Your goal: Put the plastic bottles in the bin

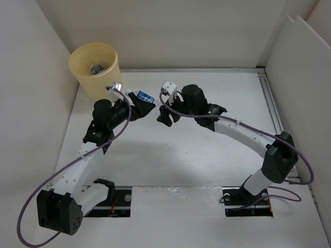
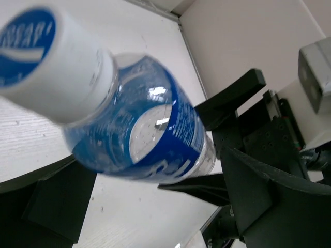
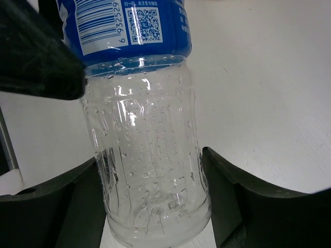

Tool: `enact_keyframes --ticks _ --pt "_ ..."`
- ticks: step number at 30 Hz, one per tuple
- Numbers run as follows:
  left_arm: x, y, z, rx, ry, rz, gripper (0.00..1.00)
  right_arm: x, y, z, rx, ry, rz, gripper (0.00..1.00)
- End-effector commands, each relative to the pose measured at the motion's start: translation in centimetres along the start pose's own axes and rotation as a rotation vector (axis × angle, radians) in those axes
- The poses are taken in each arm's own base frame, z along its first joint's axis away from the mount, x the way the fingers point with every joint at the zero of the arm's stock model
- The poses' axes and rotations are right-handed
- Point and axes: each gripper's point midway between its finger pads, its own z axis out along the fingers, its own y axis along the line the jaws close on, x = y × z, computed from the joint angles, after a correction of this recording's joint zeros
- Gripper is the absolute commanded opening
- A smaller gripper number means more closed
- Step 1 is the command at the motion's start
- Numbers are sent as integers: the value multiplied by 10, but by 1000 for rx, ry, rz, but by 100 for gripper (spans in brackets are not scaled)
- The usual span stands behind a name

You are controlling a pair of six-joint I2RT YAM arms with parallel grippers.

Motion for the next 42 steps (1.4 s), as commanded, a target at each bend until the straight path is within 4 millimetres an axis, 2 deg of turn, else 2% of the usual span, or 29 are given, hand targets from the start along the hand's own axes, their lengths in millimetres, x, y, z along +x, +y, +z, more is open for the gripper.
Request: enact_keyframes --ticks 1,7,9,10,11,12,13,15,16,17,18,20,21,23,24,25,26,27,28,30,31,32,35,37,38,39,40,41,42 --pt "-36 -29 -5 77 -141 30 100 -44 25 -15 -10 -102 -27 0" --pt "-33 -20 -5 52 -152 11 100 -58 46 -26 -49 -145 -27 0" --pt "-34 -19 -5 46 -159 10 89 -67 56 -29 -80 -178 -31 0" --pt "-32 -13 -4 27 -162 4 78 -71 64 -33 -94 -189 -29 0" --pt "-34 -11 -4 17 -173 3 61 -74 64 -33 -94 -198 -32 0" --pt "-33 -9 -4 4 -174 -1 29 -73 67 -32 -93 -197 -34 0" --pt "-35 -7 -4 -3 -181 -2 17 -74 65 -32 -83 -197 -33 12" --pt "-42 0 -1 -69 -189 -21 7 -75 56 -37 -25 -205 -29 71" --pt "-62 -10 -1 -82 -224 -8 0 -64 52 -35 -2 -174 -20 100" --pt "-71 -5 0 -132 -237 -3 0 -64 49 -39 19 -171 -17 100" --pt "-76 21 4 -263 -239 -35 0 -47 37 -38 73 -119 -2 100" --pt "-106 28 5 -311 -280 -32 0 -31 33 -43 102 -87 5 100" --pt "-140 34 4 -350 -323 -28 0 -28 34 -48 102 -88 5 100" --pt "-180 42 2 -382 -378 -35 0 -5 35 -51 102 -49 11 100" --pt "-219 24 -5 -347 -444 -22 0 -4 37 -57 102 -55 10 100" --pt "-239 50 -3 -382 -453 -71 0 1 39 -58 92 -55 19 100" --pt "-253 55 -3 -382 -461 -83 0 18 39 -58 92 -30 23 100" --pt "-268 61 -3 -391 -474 -86 0 22 41 -62 92 -37 53 100" --pt "-296 71 -2 -415 -500 -103 0 29 44 -61 79 -34 53 100" --pt "-324 78 -5 -406 -542 -118 0 51 57 -58 40 -9 58 100" --pt "-344 70 -11 -372 -578 -114 0 56 61 -56 32 -4 55 100" --pt "-354 86 -12 -374 -591 -139 0 62 61 -56 32 8 57 100" --pt "-379 104 -19 -411 -679 -162 0 76 64 -57 24 33 48 100" --pt "-391 119 -25 -484 -737 -147 0 76 66 -57 13 33 39 100" --pt "-402 117 -30 -501 -774 -120 0 72 68 -59 2 23 37 100" --pt "-406 138 -33 -581 -807 -113 0 77 68 -59 2 32 39 100" --pt "-407 145 -33 -624 -819 -100 0 73 69 -61 2 20 37 100" --pt "-410 152 -34 -654 -827 -88 7 70 69 -63 2 11 35 100" --pt "-414 161 -31 -684 -816 -58 25 63 69 -68 2 -12 21 100"
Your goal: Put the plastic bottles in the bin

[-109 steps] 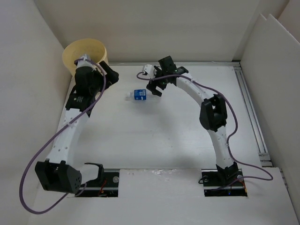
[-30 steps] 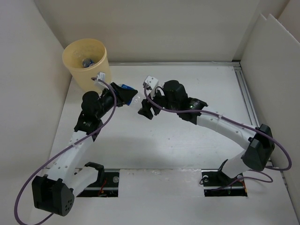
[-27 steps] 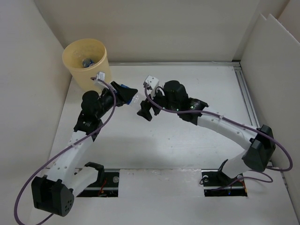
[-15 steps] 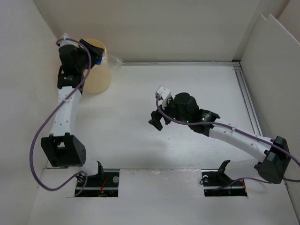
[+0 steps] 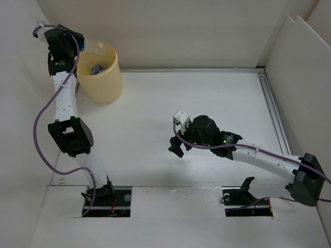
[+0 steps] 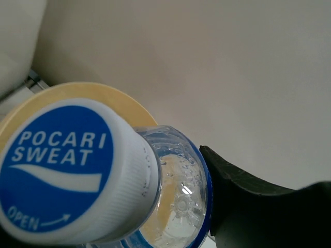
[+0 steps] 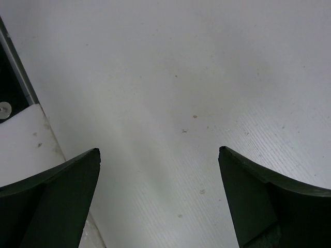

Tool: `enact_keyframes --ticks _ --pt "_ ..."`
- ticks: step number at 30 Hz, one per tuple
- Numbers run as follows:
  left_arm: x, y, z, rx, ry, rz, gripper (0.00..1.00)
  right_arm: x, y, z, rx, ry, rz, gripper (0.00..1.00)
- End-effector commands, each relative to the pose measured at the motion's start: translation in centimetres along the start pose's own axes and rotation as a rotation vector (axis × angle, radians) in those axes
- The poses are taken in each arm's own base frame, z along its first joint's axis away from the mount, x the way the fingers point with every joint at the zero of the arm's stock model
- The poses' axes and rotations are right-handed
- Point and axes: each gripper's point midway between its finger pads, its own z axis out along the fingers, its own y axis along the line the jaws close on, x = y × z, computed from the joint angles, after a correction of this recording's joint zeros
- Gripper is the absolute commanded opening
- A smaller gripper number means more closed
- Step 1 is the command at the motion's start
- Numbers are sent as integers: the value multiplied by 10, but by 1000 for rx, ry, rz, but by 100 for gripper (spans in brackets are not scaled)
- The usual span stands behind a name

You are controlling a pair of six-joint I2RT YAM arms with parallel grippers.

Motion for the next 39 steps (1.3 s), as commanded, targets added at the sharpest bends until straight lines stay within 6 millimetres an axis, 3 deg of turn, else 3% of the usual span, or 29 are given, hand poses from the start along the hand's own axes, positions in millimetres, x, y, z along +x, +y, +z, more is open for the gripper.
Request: enact_keyframes --ticks 1,3,4,5,7,10,11,13,14,17,18,20,21,23,24,25,26,27,28,31,32,34,35,37,39 --pt "-35 -9 4 -34 -136 84 36 -31 7 -14 -24 -127 -28 100" --pt "-30 -10 9 -10 -122 85 58 -40 7 -23 -15 -160 -33 100" --pt "-27 -8 14 -6 -113 85 89 -42 7 -26 -15 -169 -43 100" --pt "-23 -11 13 11 -96 86 100 -47 11 -29 -31 -178 -46 100" --pt "-23 -12 19 42 -79 96 100 -53 20 -34 -73 -192 -78 100" --pt "-22 -19 16 71 -64 97 100 -72 23 -58 -40 -234 -101 100" --pt "-26 -27 11 91 -69 98 100 -67 18 -64 5 -210 -96 100" --pt "-33 -39 -1 116 -69 112 100 -79 10 -83 58 -227 -101 100" --pt "-46 -59 -17 157 -88 124 100 -85 6 -97 89 -243 -113 100" --pt "-52 -85 -56 205 -54 198 100 -95 -18 -140 254 -229 -124 100" --pt "-51 -104 -89 252 -29 228 100 -84 -31 -153 332 -173 -118 100" --pt "-50 -111 -127 259 -23 263 100 -100 -38 -189 401 -198 -119 100" --pt "-46 -107 -165 266 -18 287 100 -99 -46 -210 461 -178 -114 100" --pt "-37 -97 -205 269 -9 304 100 -99 -53 -236 515 -181 -108 100" --pt "-8 -73 -211 249 58 313 100 -101 -54 -254 538 -207 -109 100" --pt "-14 -81 -261 305 12 342 100 -96 -58 -269 568 -195 -108 100" --pt "-7 -73 -277 313 15 355 100 -105 -55 -288 569 -238 -100 100" --pt "20 -42 -278 263 76 360 100 -105 -56 -307 585 -269 -91 100" --pt "23 -36 -315 280 54 373 100 -97 -55 -319 585 -257 -93 100" --pt "60 0 -344 264 122 395 100 -95 -51 -363 585 -345 -76 100" --pt "65 3 -373 297 108 398 100 -89 -49 -370 574 -348 -78 100" --pt "75 14 -394 304 118 412 100 -82 -47 -393 574 -403 -67 100" --pt "81 22 -415 301 122 411 100 -78 -44 -396 562 -411 -69 100" --pt "87 30 -431 294 128 411 100 -70 -43 -401 551 -419 -70 100" --pt "103 46 -429 259 184 393 100 -56 -44 -411 559 -454 -61 100"
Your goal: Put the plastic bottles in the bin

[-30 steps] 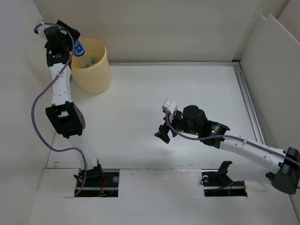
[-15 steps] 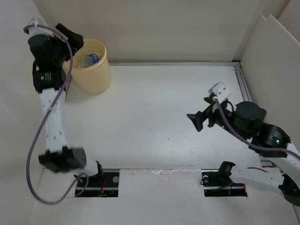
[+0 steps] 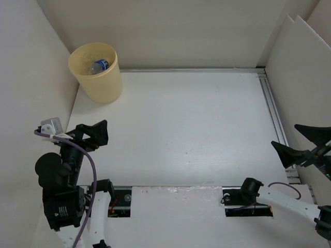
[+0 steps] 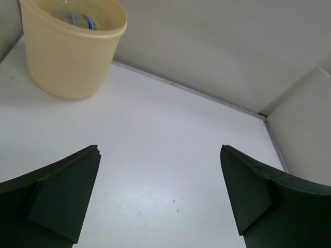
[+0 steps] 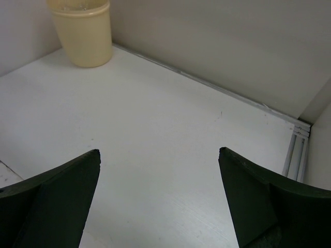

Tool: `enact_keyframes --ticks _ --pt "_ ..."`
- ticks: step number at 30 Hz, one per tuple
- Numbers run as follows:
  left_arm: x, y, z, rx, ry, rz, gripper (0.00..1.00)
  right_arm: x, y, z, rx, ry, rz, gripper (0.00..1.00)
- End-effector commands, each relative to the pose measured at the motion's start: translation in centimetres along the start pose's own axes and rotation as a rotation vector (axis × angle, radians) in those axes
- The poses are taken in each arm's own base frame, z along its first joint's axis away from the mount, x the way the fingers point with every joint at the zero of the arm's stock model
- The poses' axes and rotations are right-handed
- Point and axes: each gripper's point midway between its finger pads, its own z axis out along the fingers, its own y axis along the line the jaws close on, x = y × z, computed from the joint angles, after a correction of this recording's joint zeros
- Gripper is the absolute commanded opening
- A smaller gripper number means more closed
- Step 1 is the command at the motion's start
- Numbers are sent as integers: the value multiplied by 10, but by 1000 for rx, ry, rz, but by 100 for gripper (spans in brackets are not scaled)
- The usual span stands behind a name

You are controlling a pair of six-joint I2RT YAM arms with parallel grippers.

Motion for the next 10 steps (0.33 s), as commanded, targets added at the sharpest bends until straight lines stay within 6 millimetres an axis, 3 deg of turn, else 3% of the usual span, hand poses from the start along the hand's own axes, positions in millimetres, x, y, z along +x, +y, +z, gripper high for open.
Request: enact_keyframes --ticks 1,6,10 --pt "38 13 -7 -27 114 -17 100 26 -7 -7 25 66 -40 100" --pt "63 24 -5 -27 135 -42 100 34 -10 -13 35 74 -35 100" --pt "63 19 -5 4 127 -49 100 32 -13 -11 52 104 -50 100"
